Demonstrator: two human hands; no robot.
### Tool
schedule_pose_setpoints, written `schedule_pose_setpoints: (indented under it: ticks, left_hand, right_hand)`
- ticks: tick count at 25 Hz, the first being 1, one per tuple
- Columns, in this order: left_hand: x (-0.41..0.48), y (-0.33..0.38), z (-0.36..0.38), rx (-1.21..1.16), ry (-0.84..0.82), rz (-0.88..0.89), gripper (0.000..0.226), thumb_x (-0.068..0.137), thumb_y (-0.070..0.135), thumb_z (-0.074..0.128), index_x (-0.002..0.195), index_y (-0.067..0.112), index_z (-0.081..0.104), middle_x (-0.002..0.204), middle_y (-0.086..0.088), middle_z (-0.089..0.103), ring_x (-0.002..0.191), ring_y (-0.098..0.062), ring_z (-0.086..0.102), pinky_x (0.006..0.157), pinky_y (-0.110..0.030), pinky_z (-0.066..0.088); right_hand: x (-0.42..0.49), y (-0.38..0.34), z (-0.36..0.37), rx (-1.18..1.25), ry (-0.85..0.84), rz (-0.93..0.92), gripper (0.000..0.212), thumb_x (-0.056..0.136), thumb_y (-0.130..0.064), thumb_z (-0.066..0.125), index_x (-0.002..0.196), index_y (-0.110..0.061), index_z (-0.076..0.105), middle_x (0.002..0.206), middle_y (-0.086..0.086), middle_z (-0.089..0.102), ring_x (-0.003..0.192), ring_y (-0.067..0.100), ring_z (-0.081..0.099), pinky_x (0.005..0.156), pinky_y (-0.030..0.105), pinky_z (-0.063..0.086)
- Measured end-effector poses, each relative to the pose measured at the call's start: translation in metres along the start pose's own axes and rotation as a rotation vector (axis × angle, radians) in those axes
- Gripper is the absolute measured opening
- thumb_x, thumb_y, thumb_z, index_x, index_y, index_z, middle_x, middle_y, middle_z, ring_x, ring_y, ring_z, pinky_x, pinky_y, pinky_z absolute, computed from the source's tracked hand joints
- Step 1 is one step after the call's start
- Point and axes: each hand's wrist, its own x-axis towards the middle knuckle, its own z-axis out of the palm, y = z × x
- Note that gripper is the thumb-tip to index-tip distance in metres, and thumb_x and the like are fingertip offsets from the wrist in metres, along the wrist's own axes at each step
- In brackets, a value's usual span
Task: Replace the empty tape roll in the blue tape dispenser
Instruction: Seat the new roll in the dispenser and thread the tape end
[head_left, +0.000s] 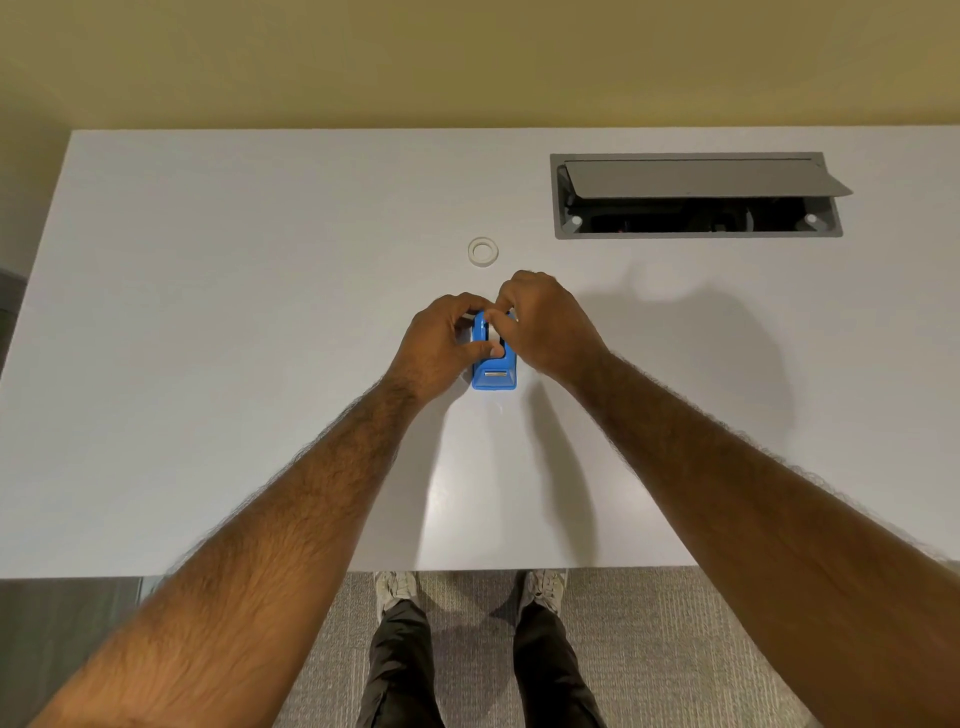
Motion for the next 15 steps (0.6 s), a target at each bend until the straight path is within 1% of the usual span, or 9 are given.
schedule_pose_setpoints:
  ticks: [4,8,11,15]
  left_hand:
    - [0.0002,-0.0003,0.0008,0.025,0.003,0.002,0.048,0.076,0.024,0.088,0.119,0.020,0.068,0.116,0.000,0.069,0.102,-0.020,0.065,0.094,-0.031,0.054]
    - [0.0002,0.0012,0.0017,0.029,0.000,-0.021,0.049,0.078,0.025,0.087,0.121,0.019,0.066,0.118,-0.001,0.069,0.103,-0.019,0.065,0.095,-0.031,0.053]
    - [0.0003,0.0019,0.0014,0.023,-0.002,-0.019,0.049,0.077,0.025,0.088,0.121,0.018,0.066,0.118,-0.001,0.069,0.104,-0.020,0.065,0.095,-0.030,0.053]
    - [-0.0002,0.0026,0.0012,0.025,0.001,-0.016,0.049,0.077,0.024,0.088,0.121,0.018,0.066,0.118,-0.001,0.069,0.103,-0.019,0.065,0.095,-0.029,0.053]
  right_hand:
    - [-0.0015,-0.0002,0.0028,-0.040,-0.023,-0.015,0.025,0.092,-0.024,0.058,0.087,0.000,0.062,0.086,0.016,0.063,0.082,0.027,0.056,0.075,0.038,0.048]
    - [-0.0010,0.0021,0.0028,-0.046,-0.020,-0.027,0.023,0.094,-0.022,0.055,0.087,-0.001,0.060,0.085,0.018,0.062,0.078,0.025,0.053,0.075,0.037,0.050]
    - [-0.0026,0.0013,0.0029,-0.073,-0.011,-0.039,0.023,0.095,-0.022,0.055,0.088,0.000,0.060,0.085,0.017,0.062,0.076,0.019,0.048,0.073,0.032,0.046]
    - [-0.0015,0.0004,0.0043,-0.080,-0.001,-0.024,0.024,0.096,-0.022,0.053,0.088,-0.001,0.061,0.085,0.016,0.062,0.075,0.018,0.047,0.074,0.034,0.048]
